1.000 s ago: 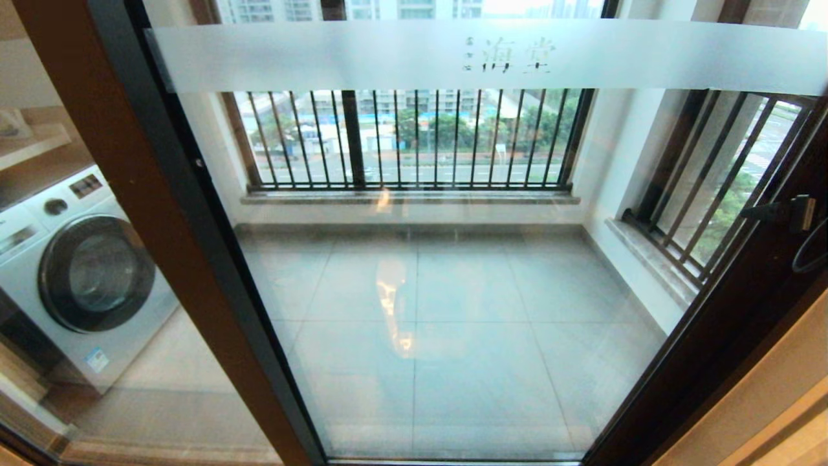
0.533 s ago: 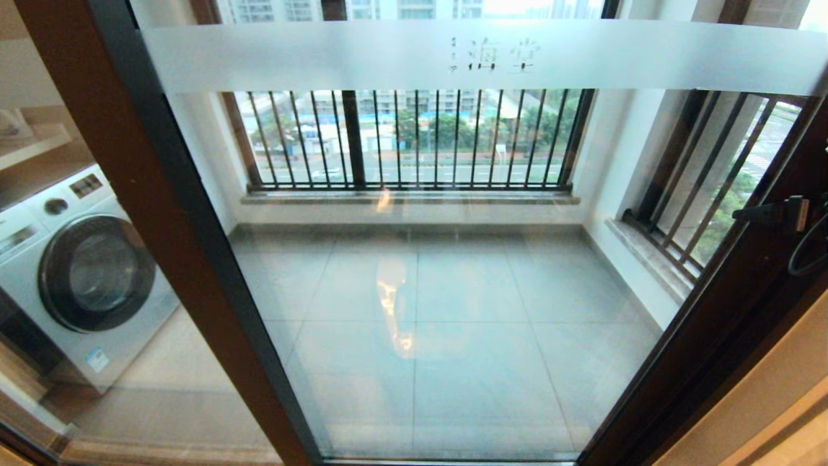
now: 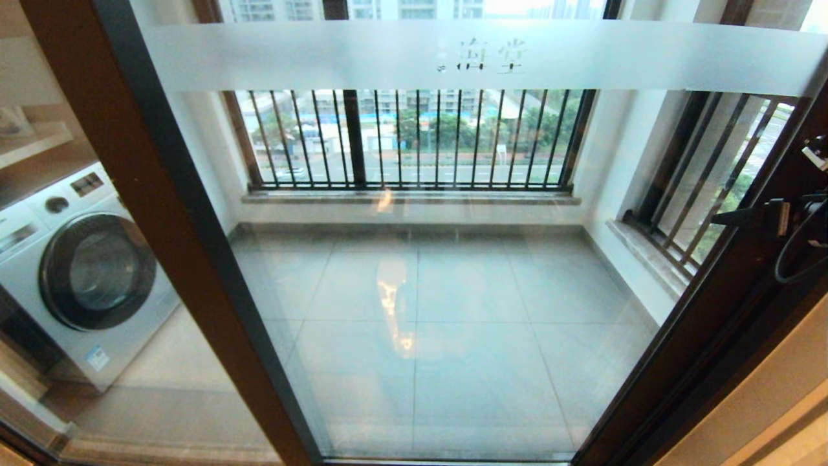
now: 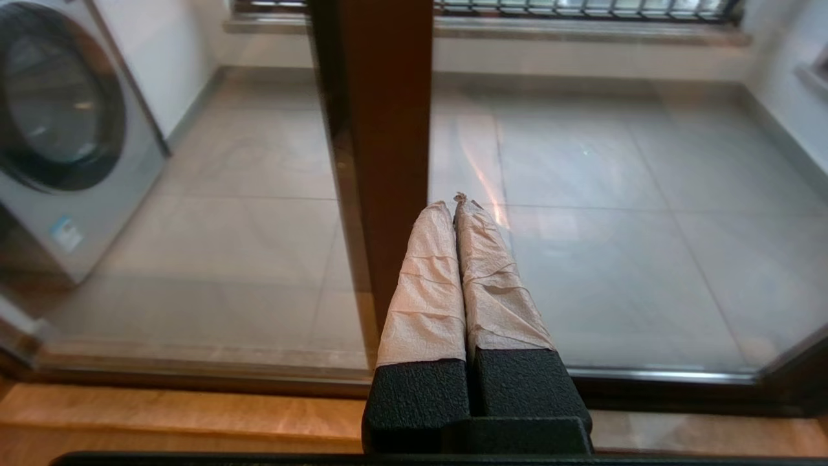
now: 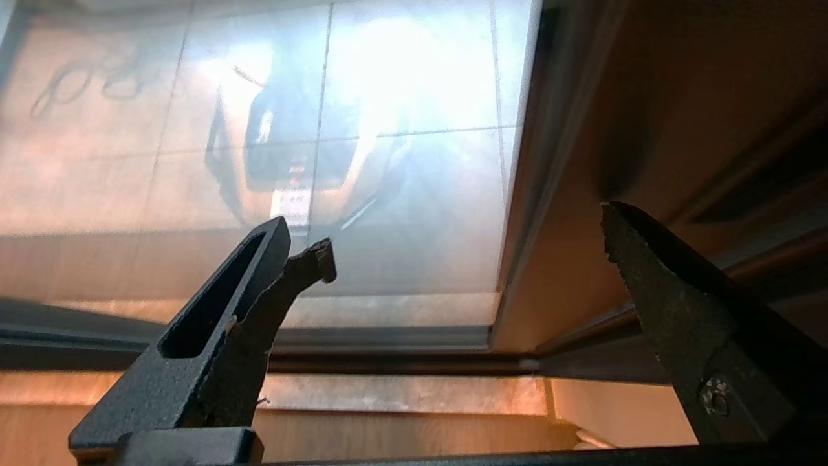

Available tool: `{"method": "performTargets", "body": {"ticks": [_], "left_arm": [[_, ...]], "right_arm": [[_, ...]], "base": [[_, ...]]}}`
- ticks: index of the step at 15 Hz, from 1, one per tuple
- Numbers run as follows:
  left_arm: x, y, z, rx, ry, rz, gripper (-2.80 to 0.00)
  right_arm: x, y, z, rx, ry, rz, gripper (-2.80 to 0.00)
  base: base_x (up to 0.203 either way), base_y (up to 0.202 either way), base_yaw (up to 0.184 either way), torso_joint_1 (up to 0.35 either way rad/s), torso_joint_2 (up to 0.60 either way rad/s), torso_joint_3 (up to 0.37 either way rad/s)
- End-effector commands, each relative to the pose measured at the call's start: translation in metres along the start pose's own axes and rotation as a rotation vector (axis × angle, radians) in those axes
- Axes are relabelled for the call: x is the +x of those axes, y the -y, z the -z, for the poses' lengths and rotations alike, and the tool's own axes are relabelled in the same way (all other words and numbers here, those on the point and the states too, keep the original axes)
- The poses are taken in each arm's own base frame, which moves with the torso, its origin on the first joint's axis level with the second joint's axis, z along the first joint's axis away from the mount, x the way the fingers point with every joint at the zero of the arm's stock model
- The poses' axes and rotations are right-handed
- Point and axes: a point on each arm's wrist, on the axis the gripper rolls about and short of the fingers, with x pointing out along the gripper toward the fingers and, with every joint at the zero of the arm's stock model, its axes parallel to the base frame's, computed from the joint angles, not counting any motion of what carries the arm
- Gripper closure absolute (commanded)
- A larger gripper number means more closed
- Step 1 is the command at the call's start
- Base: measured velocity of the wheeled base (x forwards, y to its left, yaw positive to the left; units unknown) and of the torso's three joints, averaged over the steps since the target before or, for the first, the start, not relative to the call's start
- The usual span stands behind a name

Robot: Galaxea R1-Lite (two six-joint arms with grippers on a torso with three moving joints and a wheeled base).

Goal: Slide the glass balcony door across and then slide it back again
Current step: Open the slid door

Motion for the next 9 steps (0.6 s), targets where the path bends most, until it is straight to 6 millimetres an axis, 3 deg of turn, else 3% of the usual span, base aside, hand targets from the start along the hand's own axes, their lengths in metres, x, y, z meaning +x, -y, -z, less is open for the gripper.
{"method": "performTargets", "body": {"ticks": [1, 9], "left_arm": [[0.0, 0.0, 0.0, 0.0, -0.001, 0.0, 0.0], [0.0, 0.0, 0.0, 0.0, -0.001, 0.0, 0.0]], "right_arm": [[-0.003, -0.008, 0.001, -0.011, 0.0, -0.012, -2.8], [-0.031, -0.008, -0.001, -0.067, 0.031, 0.049, -2.8]], "base": [[0.0, 0.0, 0.0, 0.0, 0.0, 0.0], [0.0, 0.0, 0.0, 0.0, 0.0, 0.0]]}}
